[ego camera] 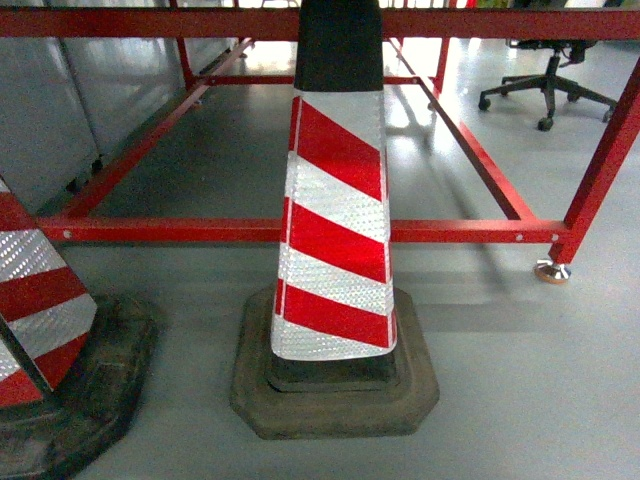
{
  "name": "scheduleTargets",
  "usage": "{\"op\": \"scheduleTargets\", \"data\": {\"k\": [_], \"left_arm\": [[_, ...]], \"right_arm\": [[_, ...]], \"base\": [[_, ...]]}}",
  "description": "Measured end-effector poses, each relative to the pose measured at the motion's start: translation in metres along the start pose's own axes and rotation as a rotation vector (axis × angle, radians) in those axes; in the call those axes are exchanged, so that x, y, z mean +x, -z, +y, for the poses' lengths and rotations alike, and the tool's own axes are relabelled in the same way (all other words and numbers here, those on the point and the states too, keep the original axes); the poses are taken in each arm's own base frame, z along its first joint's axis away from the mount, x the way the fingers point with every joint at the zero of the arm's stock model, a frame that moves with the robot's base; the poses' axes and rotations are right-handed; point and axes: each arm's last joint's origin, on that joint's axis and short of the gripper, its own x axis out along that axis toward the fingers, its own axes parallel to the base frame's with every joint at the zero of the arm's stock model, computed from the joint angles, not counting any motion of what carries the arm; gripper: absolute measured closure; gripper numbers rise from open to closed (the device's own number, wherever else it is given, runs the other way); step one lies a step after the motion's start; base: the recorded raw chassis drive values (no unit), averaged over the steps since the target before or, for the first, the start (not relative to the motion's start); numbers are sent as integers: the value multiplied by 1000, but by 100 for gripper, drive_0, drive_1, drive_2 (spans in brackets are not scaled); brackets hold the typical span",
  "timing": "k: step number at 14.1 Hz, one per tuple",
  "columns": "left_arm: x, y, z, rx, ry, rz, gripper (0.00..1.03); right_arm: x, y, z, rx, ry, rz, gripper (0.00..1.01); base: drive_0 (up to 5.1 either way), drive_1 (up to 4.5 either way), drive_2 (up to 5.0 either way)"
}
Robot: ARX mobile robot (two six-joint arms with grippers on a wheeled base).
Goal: Sort blue parts and orange caps into right shelf containers
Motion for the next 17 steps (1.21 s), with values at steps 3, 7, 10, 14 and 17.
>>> {"op": "scheduleTargets", "data": {"k": [3,7,10,14,17], "left_arm": [[0,0,0,0,0,0,5],[0,0,0,0,0,0,5],[0,0,0,0,0,0,5],[0,0,0,0,0,0,5],[0,0,0,0,0,0,5]], "right_arm": [[0,0,0,0,0,0,3],[0,0,0,0,0,0,3],[0,0,0,0,0,0,3],[0,0,0,0,0,0,3],[0,0,0,0,0,0,3]], "base": [[0,0,0],[0,0,0],[0,0,0],[0,0,0],[0,0,0]]}}
